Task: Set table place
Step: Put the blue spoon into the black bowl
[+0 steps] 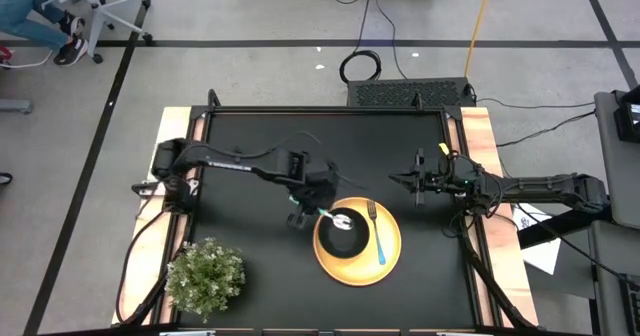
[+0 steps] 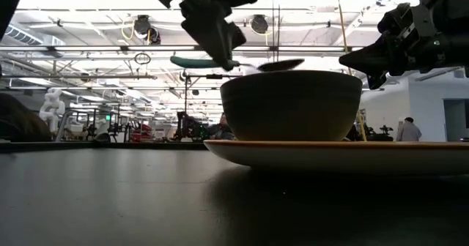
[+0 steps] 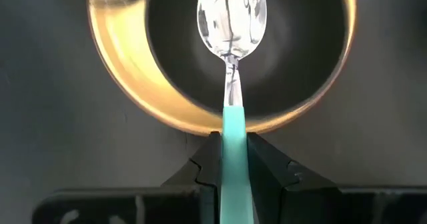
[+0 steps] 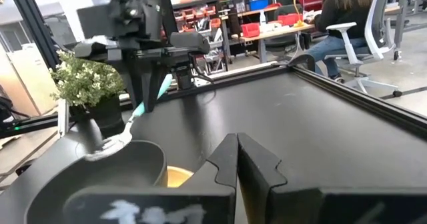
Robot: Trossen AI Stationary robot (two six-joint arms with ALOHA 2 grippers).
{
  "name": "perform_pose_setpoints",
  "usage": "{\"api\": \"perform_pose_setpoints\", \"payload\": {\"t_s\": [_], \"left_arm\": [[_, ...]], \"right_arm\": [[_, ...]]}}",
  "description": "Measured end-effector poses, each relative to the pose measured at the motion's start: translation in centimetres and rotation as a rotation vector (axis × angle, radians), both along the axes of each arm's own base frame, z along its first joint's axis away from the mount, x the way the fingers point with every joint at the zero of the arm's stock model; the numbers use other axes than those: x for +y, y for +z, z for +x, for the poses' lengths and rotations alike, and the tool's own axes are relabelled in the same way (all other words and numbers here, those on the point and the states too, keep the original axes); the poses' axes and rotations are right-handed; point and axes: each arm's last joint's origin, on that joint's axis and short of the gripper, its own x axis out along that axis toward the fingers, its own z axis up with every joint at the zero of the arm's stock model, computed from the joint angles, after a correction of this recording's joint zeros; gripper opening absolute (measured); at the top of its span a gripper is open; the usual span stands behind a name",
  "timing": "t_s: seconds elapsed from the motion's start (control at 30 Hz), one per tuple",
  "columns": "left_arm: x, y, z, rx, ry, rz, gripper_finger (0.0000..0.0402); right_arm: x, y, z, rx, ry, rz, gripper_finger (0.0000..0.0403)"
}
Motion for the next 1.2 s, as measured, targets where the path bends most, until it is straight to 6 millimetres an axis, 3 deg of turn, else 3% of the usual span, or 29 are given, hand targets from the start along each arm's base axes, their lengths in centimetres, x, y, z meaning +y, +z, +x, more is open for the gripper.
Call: {"api": "perform_pose_setpoints", "payload": {"t_s": [0.2, 0.53, 0.9, 1.2], "left_arm": [[-0.7, -0.3, 1.2, 0.055, -0.041, 0.074, 0.0048], [-0.8, 1.8, 1.9, 0.075, -0.038, 0.16, 0.0048], [-2.3, -1.2, 3.7, 0.277, -0.05, 0.412, 0.0048], [-3.2, -1.2, 3.6, 0.274, -0.057, 0.468, 0.0048]], "right_arm": [[0.0, 0.0, 0.0, -0.002, 0.0, 0.0, 0.0], [0.0, 0.0, 0.0, -0.004, 0.0, 0.0, 0.0], [0.0, -0.1, 0.1, 0.005, 0.0, 0.001, 0.0], [0.0, -0.1, 0.1, 0.004, 0.0, 0.001, 0.0]]}}
